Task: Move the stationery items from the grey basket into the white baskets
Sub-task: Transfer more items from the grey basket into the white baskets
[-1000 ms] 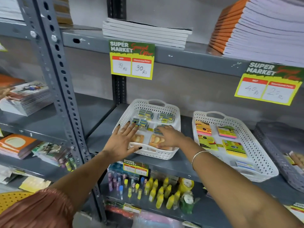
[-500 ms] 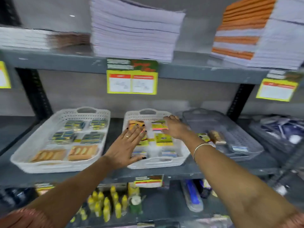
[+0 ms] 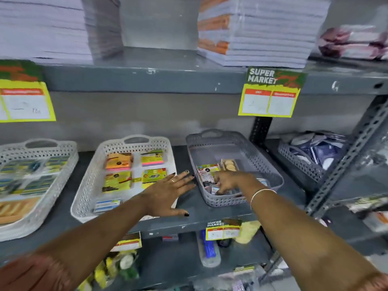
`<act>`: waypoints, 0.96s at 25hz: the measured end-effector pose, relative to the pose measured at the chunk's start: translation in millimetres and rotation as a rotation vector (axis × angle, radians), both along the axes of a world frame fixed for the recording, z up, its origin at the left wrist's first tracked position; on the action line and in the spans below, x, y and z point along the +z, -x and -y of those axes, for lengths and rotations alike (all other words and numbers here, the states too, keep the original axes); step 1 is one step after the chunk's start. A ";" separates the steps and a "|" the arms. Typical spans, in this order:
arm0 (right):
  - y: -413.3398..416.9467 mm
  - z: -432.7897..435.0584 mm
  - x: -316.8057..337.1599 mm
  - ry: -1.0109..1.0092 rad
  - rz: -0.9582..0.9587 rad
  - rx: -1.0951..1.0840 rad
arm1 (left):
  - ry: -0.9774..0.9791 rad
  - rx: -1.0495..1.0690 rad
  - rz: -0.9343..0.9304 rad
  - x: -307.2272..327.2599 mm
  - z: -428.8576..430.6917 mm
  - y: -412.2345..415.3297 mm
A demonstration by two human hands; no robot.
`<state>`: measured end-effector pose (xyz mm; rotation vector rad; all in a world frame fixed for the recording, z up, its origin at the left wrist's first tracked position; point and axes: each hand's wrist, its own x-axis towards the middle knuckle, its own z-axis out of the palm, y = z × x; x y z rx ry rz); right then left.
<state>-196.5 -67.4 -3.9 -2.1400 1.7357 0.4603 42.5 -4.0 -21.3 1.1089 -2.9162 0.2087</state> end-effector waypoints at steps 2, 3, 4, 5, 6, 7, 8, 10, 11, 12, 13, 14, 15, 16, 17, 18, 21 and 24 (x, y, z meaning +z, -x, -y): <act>-1.6 0.9 -0.9 -0.059 -0.005 0.015 | -0.060 -0.006 -0.018 -0.2 0.6 1.0; -2.8 0.5 -0.4 -0.068 -0.024 0.029 | -0.078 -0.009 -0.030 -0.1 0.3 1.1; -3.8 -0.5 0.5 -0.066 -0.049 0.042 | -0.092 -0.006 -0.033 -0.3 -0.2 1.5; -5.1 -0.9 1.2 -0.061 -0.069 0.050 | -0.099 0.002 -0.026 0.2 -1.4 1.7; -6.7 -1.9 3.0 -0.049 -0.082 0.060 | -0.098 0.012 -0.015 0.2 -2.0 1.9; -8.2 -2.2 4.7 -0.043 -0.085 0.060 | -0.095 0.020 -0.003 -0.2 -2.4 2.2; -9.6 -2.5 7.4 -0.040 -0.080 0.059 | -0.089 0.028 0.009 0.0 -2.6 2.2; -12.7 -3.5 17.9 -0.037 -0.060 0.039 | -0.065 0.036 0.019 0.9 -3.3 1.8; -14.4 -4.1 25.6 -0.028 -0.045 0.021 | -0.051 0.044 0.019 2.8 -4.5 0.5; -16.1 -4.2 33.6 -0.003 -0.041 0.011 | -0.033 0.057 0.014 5.8 -7.1 -2.7; -18.9 -3.8 42.3 0.036 -0.038 0.001 | -0.014 0.074 -0.001 8.9 -9.3 -9.5; -21.9 -3.2 51.0 0.079 -0.029 -0.011 | 0.004 0.093 -0.024 11.9 -12.0 -19.2; -26.6 -2.4 59.5 0.121 -0.023 -0.017 | 0.029 0.115 -0.060 15.1 -15.2 -33.7; -37.0 -1.1 67.5 0.169 -0.022 -0.002 | 0.069 0.141 -0.103 16.9 -19.2 -56.6; -46.3 -0.7 74.9 0.219 -0.017 0.014 | 0.120 0.170 -0.148 17.4 -22.0 -79.7; -59.1 -0.5 80.9 0.254 0.022 0.024 | 0.156 0.223 -0.184 16.1 -25.4 -106.0; -113.9 -1.8 87.2 0.324 0.119 0.103 | 0.156 0.431 -0.239 2.7 -44.9 -182.2; -173.0 -8.7 76.8 0.309 0.167 0.214 | 0.084 0.536 -0.275 -15.1 -69.3 -216.8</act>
